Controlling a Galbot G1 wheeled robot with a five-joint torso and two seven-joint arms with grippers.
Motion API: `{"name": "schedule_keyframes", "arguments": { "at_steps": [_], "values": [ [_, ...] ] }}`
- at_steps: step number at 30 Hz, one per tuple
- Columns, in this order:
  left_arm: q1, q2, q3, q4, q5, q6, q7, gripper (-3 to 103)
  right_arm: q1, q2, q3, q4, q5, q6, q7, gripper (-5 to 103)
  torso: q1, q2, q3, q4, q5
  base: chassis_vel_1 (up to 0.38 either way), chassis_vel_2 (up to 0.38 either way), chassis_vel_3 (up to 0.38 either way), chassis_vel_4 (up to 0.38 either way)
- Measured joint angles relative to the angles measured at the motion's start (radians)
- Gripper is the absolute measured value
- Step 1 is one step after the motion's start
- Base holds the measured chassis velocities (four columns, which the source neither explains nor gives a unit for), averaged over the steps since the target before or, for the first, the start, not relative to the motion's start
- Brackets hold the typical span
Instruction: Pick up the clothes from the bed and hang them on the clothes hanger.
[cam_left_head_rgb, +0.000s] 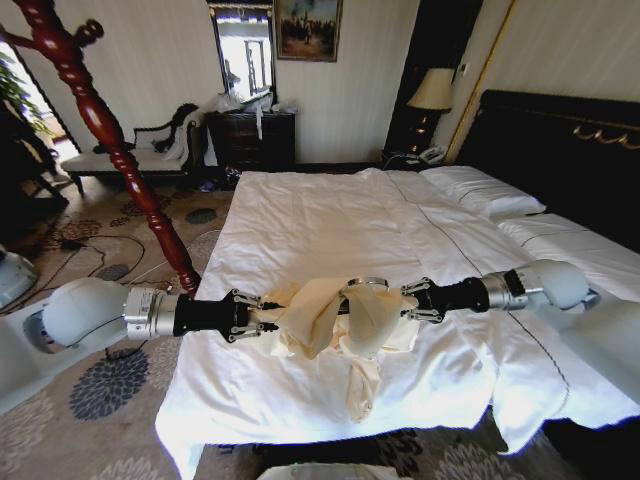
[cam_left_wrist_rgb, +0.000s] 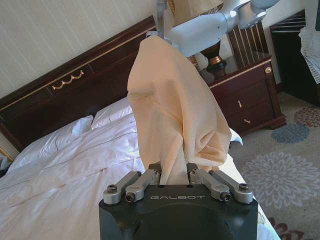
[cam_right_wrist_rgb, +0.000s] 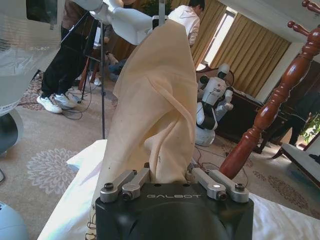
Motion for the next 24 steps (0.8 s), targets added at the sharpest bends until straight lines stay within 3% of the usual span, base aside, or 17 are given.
{"name": "schedule_keyframes", "arguments": {
  "at_steps": [5, 8, 10, 12, 16, 20, 21, 23, 24],
  "values": [
    [-0.009, -0.004, -0.003, 0.005, -0.009, 0.004, 0.009, 19, -0.009, -0.022, 0.000, 0.001, 0.047, 0.019, 0.017, 17, 0.000, 0.000, 0.000, 0.0000, 0.0000, 0.000, 0.000, 0.000, 0.000],
    [-0.010, -0.007, -0.003, 0.007, -0.009, 0.011, 0.018, 19, -0.009, -0.033, 0.006, -0.007, 0.104, 0.001, -0.020, 30, 0.000, 0.000, 0.000, 0.0001, 0.0001, 0.000, 0.000, 0.000, 0.000],
    [-0.010, -0.007, -0.003, 0.006, -0.010, 0.011, 0.020, 19, -0.008, -0.037, 0.007, -0.009, 0.122, -0.009, -0.037, 30, 0.000, 0.000, 0.000, 0.0000, 0.0000, 0.000, 0.000, 0.000, 0.000],
    [-0.011, -0.010, -0.004, 0.003, -0.012, 0.012, 0.024, 19, -0.009, -0.043, 0.010, -0.014, 0.166, -0.032, -0.076, 41, 0.000, 0.000, 0.000, 0.0000, 0.0001, 0.000, 0.000, 0.000, 0.000],
    [-0.019, -0.015, -0.006, 0.005, -0.016, 0.012, 0.025, 19, -0.014, -0.045, 0.012, -0.025, 0.230, -0.043, -0.107, 52, 0.000, 0.000, 0.000, 0.0000, 0.0001, 0.000, 0.000, 0.000, 0.000],
    [-0.034, -0.040, -0.006, 0.025, -0.023, 0.017, 0.017, 19, -0.025, -0.050, 0.018, -0.033, 0.328, -0.047, -0.154, 74, 0.000, 0.000, 0.000, 0.0000, 0.0002, 0.000, 0.000, 0.000, 0.000],
    [-0.034, -0.040, -0.006, 0.025, -0.023, 0.017, 0.017, 19, -0.025, -0.050, 0.018, -0.033, 0.328, -0.047, -0.154, 74, 0.000, 0.000, 0.000, 0.0000, 0.0002, 0.000, 0.000, 0.000, 0.000],
    [-0.051, -0.078, -0.008, 0.047, -0.033, 0.028, 0.008, 19, -0.030, -0.051, 0.021, -0.031, 0.351, -0.049, -0.185, 85, 0.000, 0.000, 0.000, 0.0000, -0.0002, 0.000, 0.000, 0.000, 0.000],
    [-0.054, -0.093, -0.011, 0.054, -0.037, 0.033, 0.004, 19, -0.034, -0.050, 0.022, -0.028, 0.369, -0.046, -0.178, 85, 0.000, 0.000, 0.000, 0.0000, -0.0003, 0.000, 0.000, 0.000, 0.000]
  ]
}}
